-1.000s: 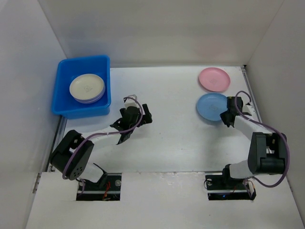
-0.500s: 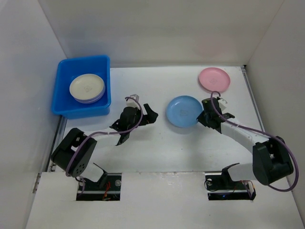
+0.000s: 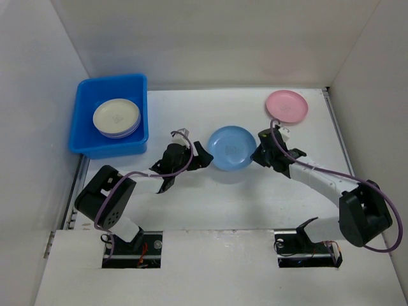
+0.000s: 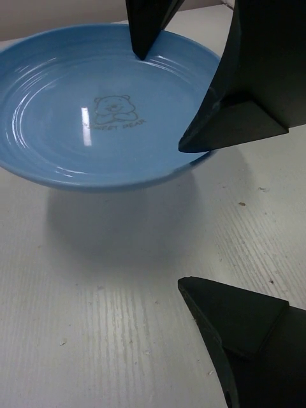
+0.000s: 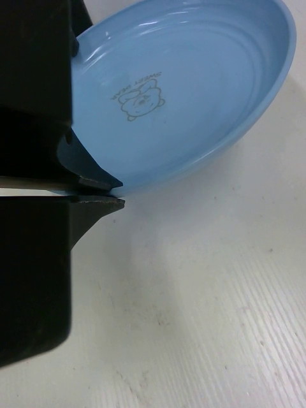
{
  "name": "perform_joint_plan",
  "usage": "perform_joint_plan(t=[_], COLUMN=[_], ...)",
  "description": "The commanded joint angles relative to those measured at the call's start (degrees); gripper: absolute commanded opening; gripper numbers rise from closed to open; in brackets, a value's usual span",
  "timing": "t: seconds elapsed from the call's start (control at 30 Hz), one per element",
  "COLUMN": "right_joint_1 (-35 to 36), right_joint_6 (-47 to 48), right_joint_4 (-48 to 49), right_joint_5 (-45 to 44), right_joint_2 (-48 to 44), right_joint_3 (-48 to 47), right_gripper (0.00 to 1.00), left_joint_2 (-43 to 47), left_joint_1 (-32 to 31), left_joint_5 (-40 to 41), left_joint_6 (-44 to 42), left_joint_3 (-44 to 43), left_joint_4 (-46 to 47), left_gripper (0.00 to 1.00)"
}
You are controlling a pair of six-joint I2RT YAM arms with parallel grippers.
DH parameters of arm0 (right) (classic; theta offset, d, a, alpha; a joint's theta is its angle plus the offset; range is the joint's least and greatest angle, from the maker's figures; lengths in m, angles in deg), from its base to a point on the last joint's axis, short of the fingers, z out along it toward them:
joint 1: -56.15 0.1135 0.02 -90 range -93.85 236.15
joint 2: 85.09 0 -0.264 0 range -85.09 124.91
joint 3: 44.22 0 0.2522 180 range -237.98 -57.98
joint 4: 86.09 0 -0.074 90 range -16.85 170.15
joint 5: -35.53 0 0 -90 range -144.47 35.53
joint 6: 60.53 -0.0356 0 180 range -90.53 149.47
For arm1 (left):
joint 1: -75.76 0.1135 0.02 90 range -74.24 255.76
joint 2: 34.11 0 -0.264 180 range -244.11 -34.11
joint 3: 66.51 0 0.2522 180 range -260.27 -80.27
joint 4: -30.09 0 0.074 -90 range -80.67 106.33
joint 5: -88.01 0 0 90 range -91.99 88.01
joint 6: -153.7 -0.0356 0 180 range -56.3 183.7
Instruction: Place the plates into the plastic bin on the countertop
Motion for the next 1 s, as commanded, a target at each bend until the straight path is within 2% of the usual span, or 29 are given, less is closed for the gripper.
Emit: perform_joint_plan(t=[0.0, 0.2, 0.27, 0.37, 0.53, 0.97], right_joint_1=[1.96, 4.33, 5.03, 5.39, 5.39, 6.18], right_joint_6=[0.04, 0.57, 0.83, 1.10, 1.10, 1.54], right_joint_4=[2.83, 2.65, 2.56, 2.30, 2.30, 2.30], right_joint_5=[0.86, 0.68, 0.42, -0.19, -0.37, -0.37], right_joint_2=[0.73, 2.57, 2.84, 3.19, 3.63, 3.80], right_joint_3=[-3.77, -5.00, -5.35, -5.53, -5.09, -5.44], right_gripper=[0.02, 0.03, 0.03, 0.03, 0.04, 0.05], left_joint_2=[0.51, 0.86, 1.04, 1.21, 1.21, 0.60], left_joint_1=[0.30, 0.73, 1.00, 1.35, 1.79, 1.26], left_joint_5=[-0.92, -0.66, -0.66, -0.48, -0.48, -1.01], left_joint_6=[0.38, 0.47, 0.56, 0.91, 1.17, 0.91], left_joint_3=[-1.18, -0.83, -0.83, -0.57, -0.65, -2.06], left_joint_4=[3.33, 3.42, 3.42, 3.42, 2.89, 0.26], left_gripper=[0.76, 0.69, 0.63, 0.46, 0.28, 0.02])
